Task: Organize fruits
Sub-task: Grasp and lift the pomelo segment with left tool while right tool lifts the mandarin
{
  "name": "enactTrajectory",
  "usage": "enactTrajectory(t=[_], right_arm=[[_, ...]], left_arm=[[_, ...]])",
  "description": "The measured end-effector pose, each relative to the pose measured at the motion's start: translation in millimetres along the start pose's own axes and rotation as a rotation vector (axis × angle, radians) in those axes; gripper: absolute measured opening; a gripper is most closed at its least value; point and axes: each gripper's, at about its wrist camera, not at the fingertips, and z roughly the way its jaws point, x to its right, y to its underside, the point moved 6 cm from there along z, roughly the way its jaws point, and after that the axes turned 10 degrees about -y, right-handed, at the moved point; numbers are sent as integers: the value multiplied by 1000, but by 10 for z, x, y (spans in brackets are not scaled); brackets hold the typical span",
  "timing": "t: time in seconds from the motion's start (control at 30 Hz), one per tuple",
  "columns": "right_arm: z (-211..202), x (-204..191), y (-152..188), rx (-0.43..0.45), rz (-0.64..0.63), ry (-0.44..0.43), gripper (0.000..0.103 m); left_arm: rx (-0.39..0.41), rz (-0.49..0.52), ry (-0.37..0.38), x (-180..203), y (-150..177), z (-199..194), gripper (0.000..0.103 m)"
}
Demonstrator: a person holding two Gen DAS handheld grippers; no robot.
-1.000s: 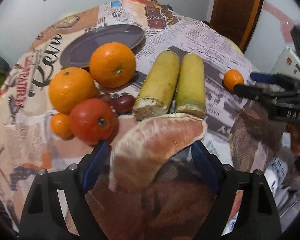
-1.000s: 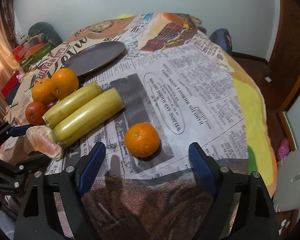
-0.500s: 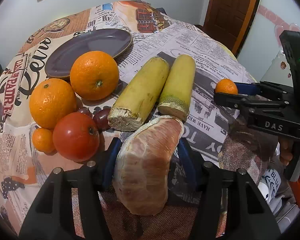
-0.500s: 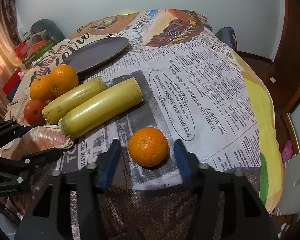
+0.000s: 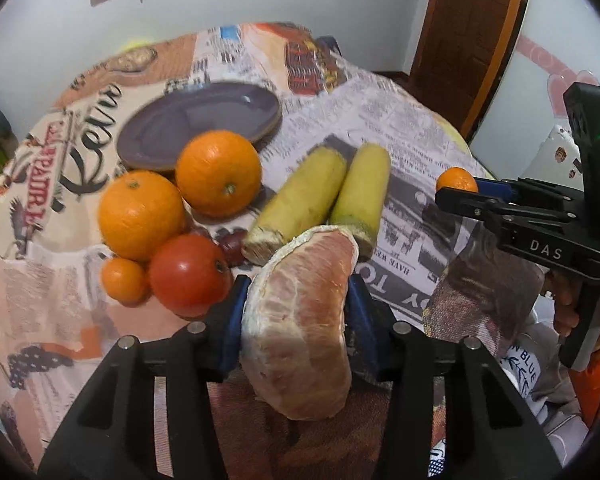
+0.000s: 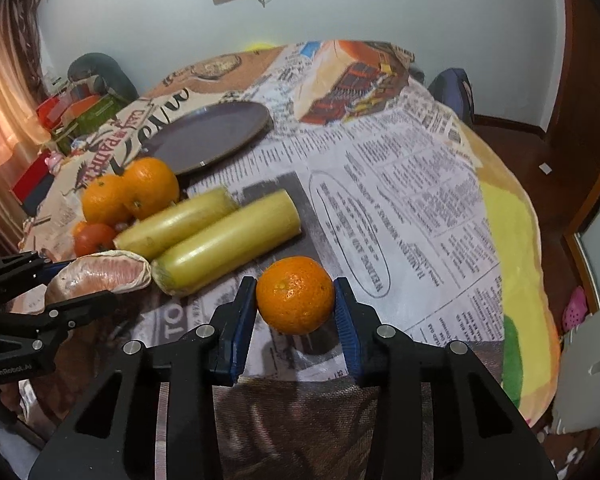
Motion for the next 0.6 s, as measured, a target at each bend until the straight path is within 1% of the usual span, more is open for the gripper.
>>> enactTrajectory(t=[0.27, 0.6], right_arm=[[-147, -192, -188, 55, -33, -6, 35], [-230, -490, -567, 131, -105, -27, 35]], left_arm=[[79, -68, -10, -244, -170, -262, 47], [181, -157, -63, -666, -443, -508, 47]])
